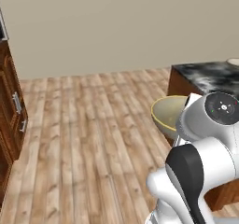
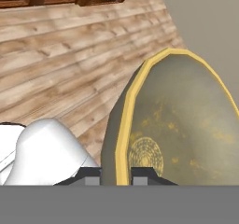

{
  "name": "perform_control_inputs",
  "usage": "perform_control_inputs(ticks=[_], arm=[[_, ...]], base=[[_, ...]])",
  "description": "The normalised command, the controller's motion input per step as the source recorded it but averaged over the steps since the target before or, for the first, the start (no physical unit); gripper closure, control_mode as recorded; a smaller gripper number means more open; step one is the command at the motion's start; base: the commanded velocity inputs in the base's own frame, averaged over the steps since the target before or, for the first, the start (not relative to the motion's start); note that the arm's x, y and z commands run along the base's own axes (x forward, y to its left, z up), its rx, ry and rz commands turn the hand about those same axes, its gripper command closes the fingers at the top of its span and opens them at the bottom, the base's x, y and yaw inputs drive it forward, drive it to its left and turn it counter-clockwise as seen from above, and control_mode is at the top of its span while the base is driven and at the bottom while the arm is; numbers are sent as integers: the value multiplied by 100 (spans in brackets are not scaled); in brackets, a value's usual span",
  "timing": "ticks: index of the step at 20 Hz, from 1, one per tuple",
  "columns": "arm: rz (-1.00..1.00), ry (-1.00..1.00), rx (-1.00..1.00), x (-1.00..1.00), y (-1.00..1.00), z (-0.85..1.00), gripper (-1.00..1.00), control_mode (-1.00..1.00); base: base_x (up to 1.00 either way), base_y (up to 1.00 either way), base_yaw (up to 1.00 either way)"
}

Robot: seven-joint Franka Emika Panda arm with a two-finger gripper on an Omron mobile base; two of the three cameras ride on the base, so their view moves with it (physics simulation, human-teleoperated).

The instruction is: Pick up the bowls from the cabinet and place each bowl in front of a stool on the dining counter.

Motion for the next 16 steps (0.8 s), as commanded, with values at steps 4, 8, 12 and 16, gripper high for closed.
perform_control_inputs(ticks=[4,8,12,16], arm=[[0,0,0,0,0,0,100,100],[0,0,0,0,0,0,100,100],[0,0,0,0,0,0,100,100],[0,0,0,0,0,0,100,100]], base=[[100,4,-3],[100,25,-5],[100,23,-5],[100,23,-5]])
